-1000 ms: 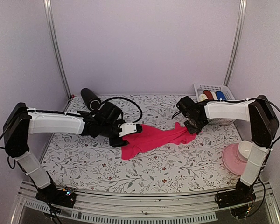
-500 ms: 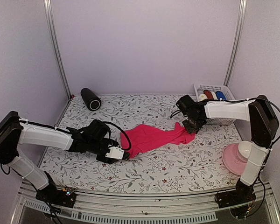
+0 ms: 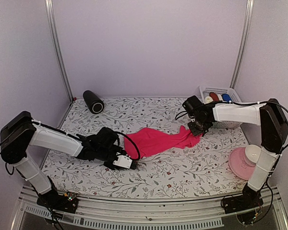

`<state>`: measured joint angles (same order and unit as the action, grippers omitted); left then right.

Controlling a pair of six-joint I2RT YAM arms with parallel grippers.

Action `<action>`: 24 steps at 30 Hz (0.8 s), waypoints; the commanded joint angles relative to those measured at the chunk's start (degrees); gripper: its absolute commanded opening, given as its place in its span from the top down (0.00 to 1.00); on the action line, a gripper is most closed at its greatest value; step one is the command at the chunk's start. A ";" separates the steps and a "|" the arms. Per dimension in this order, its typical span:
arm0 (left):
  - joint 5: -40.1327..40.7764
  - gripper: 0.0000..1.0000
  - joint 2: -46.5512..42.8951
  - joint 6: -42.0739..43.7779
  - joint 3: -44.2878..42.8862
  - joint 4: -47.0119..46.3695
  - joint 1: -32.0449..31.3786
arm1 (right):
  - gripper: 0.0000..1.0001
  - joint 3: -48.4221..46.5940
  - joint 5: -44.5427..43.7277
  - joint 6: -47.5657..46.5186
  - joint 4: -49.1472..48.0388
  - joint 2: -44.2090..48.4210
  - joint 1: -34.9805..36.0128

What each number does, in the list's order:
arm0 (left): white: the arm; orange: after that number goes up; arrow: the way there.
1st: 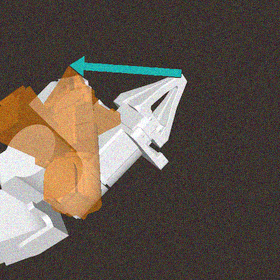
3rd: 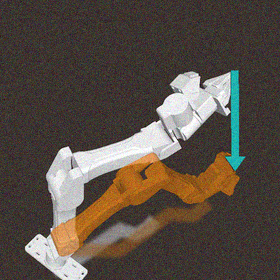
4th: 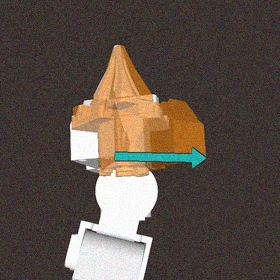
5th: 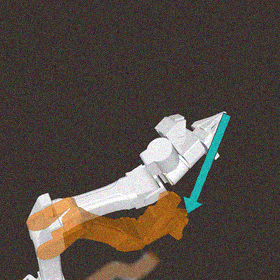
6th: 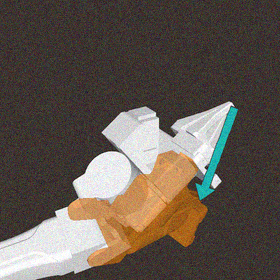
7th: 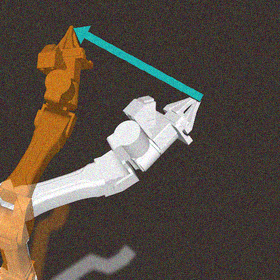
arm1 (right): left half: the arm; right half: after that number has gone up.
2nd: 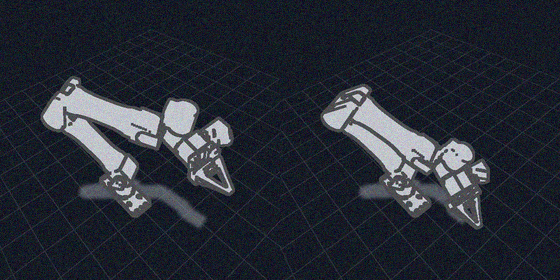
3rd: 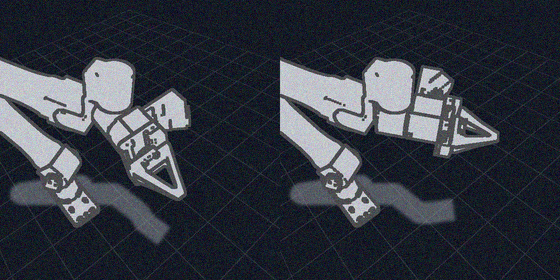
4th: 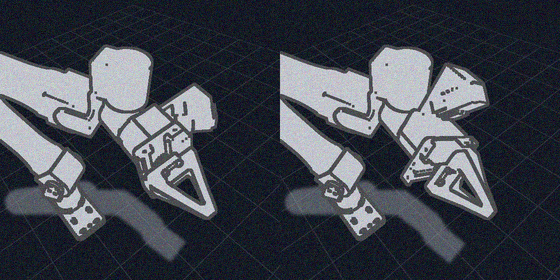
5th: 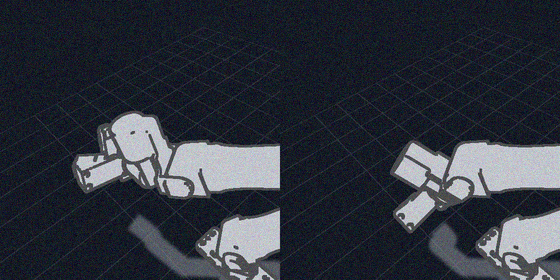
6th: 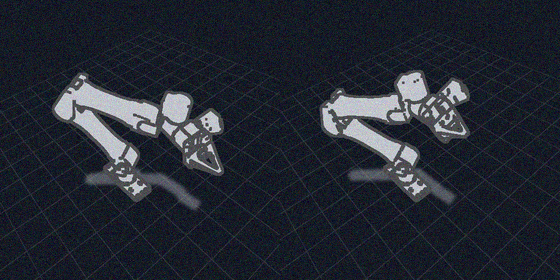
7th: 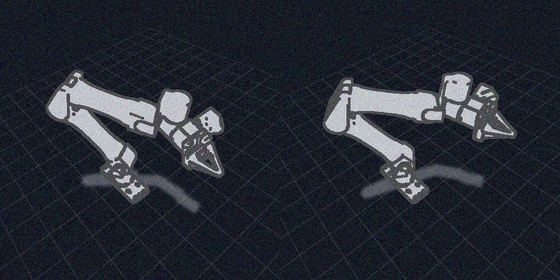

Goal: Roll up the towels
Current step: Pick up the towel from the center of the board.

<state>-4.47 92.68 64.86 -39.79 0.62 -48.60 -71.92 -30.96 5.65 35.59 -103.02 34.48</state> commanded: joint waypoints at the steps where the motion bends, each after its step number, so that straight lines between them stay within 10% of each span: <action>1: 2.02 0.59 2.14 1.38 0.50 -1.54 -1.19 | 0.96 0.98 0.68 -0.44 -1.52 2.93 -0.09; 15: 3.91 1.00 4.21 2.87 2.14 -2.91 -3.18 | 0.96 1.17 1.70 -1.06 -2.20 4.10 -0.11; 24: 4.18 1.00 -1.38 -10.52 -4.08 -3.80 1.25 | 0.96 2.21 4.79 -5.09 -4.14 5.20 1.90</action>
<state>-0.56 95.26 62.33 -40.01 -3.46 -50.35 -70.91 -28.73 3.68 33.82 -100.33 34.79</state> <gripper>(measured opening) 0.004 0.037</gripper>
